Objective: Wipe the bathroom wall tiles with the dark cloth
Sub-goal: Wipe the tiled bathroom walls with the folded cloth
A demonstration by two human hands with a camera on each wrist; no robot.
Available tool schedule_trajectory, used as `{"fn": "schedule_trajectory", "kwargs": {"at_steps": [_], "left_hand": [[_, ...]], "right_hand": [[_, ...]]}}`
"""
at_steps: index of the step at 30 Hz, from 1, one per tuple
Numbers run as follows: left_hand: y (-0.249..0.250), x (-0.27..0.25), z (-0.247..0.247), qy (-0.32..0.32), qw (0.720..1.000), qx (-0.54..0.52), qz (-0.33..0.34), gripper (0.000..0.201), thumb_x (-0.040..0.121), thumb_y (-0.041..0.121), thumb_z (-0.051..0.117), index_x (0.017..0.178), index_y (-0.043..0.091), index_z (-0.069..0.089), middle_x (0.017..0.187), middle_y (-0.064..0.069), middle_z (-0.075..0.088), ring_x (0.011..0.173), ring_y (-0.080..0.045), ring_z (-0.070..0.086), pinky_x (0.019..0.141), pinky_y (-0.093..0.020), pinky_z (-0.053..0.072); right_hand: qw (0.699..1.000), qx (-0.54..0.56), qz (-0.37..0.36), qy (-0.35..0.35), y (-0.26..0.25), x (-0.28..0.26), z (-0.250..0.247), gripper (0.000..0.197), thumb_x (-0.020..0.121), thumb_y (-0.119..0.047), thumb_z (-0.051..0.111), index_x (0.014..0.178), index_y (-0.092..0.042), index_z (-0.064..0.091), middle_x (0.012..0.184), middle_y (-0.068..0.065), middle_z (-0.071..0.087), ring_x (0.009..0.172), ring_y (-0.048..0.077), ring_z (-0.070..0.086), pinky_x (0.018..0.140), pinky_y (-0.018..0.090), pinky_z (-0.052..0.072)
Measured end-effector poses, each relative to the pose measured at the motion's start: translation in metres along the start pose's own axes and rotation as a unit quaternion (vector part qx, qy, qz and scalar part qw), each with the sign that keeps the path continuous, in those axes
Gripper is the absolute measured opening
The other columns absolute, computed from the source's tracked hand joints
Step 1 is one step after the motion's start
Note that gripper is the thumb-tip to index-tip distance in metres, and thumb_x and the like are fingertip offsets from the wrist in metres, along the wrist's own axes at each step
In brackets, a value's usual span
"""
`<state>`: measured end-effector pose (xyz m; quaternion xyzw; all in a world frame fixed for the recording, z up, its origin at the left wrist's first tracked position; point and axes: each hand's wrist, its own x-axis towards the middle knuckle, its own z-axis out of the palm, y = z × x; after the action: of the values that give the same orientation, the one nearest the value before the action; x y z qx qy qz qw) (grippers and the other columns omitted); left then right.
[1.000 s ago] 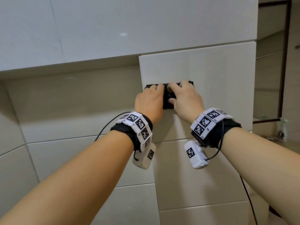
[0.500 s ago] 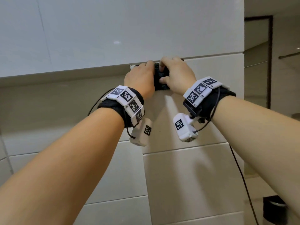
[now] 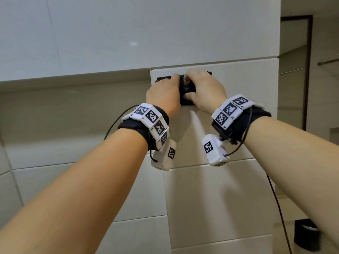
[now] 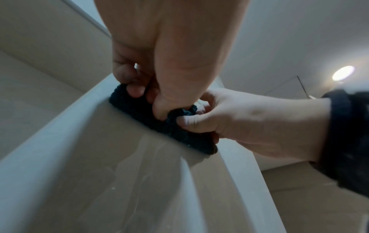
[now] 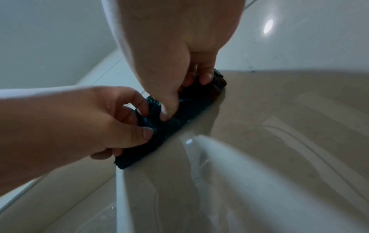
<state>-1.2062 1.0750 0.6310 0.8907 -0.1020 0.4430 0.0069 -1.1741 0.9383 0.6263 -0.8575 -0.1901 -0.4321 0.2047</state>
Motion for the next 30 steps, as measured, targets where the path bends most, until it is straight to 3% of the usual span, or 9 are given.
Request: {"fn": "schedule_trajectory", "kwargs": {"at_steps": [4, 9, 14, 26, 30], "left_hand": [[0.012, -0.019, 0.020, -0.004, 0.999, 0.025, 0.027, 0.029, 0.093, 0.012, 0.048, 0.122, 0.011, 0.043, 0.111, -0.010, 0.061, 0.095, -0.033, 0.061, 0.062, -0.038, 0.036], [0.033, -0.025, 0.037, -0.011, 0.999, 0.028, 0.040, 0.028, 0.093, 0.010, 0.047, 0.121, 0.011, 0.044, 0.111, -0.009, 0.059, 0.098, -0.032, 0.060, 0.064, -0.038, 0.033], [0.049, -0.010, 0.033, 0.005, 0.999, 0.009, 0.031, 0.024, 0.091, 0.009, 0.048, 0.115, 0.010, 0.045, 0.111, -0.010, 0.058, 0.097, -0.032, 0.055, 0.065, -0.038, 0.032], [0.088, 0.047, 0.019, 0.028, 0.998, -0.023, 0.045, 0.030, 0.086, 0.005, 0.051, 0.116, 0.007, 0.046, 0.113, -0.014, 0.060, 0.100, -0.036, 0.056, 0.068, -0.039, 0.033], [0.090, 0.053, 0.015, 0.018, 0.999, -0.003, 0.042, 0.031, 0.087, 0.007, 0.052, 0.117, 0.008, 0.046, 0.109, -0.012, 0.061, 0.090, -0.032, 0.051, 0.066, -0.039, 0.034]], "right_hand": [[1.000, -0.015, -0.003, -0.017, 0.012, -0.024, 0.008, 0.033, 0.085, -0.029, 0.068, 0.113, -0.026, 0.051, 0.111, 0.004, 0.052, 0.102, 0.027, 0.051, 0.076, 0.037, 0.044], [1.000, -0.017, 0.006, -0.023, 0.034, -0.049, 0.012, 0.034, 0.087, -0.026, 0.064, 0.117, -0.027, 0.051, 0.110, 0.002, 0.052, 0.104, 0.027, 0.050, 0.074, 0.038, 0.046], [0.999, -0.029, -0.007, -0.015, 0.052, -0.033, -0.004, 0.030, 0.088, -0.028, 0.065, 0.115, -0.028, 0.051, 0.107, 0.001, 0.049, 0.103, 0.025, 0.048, 0.069, 0.034, 0.038], [1.000, -0.007, -0.015, 0.019, 0.091, 0.006, -0.049, 0.028, 0.086, -0.028, 0.066, 0.110, -0.027, 0.052, 0.109, 0.001, 0.050, 0.109, 0.024, 0.049, 0.077, 0.035, 0.040], [1.000, 0.001, -0.020, 0.023, 0.094, 0.007, -0.048, 0.028, 0.086, -0.028, 0.066, 0.110, -0.027, 0.052, 0.105, -0.003, 0.047, 0.106, 0.025, 0.050, 0.076, 0.035, 0.041]]}}
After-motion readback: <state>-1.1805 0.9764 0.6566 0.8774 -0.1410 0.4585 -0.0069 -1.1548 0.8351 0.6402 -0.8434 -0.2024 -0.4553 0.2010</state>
